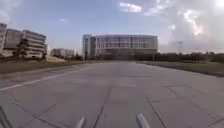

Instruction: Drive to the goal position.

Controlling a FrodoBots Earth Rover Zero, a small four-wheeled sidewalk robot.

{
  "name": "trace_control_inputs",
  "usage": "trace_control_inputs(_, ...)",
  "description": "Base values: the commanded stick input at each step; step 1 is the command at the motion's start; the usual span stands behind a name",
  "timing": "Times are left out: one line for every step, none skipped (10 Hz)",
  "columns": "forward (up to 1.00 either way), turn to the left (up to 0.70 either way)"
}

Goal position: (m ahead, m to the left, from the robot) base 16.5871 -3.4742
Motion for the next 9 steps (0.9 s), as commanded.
trace_control_inputs(0.7,0.0)
trace_control_inputs(0.7,0.0)
trace_control_inputs(0.7,0.0)
trace_control_inputs(0.7,0.0)
trace_control_inputs(0.7,0.0)
trace_control_inputs(0.7,-0.08)
trace_control_inputs(0.7,-0.14)
trace_control_inputs(0.7,-0.03)
trace_control_inputs(0.7,0.0)
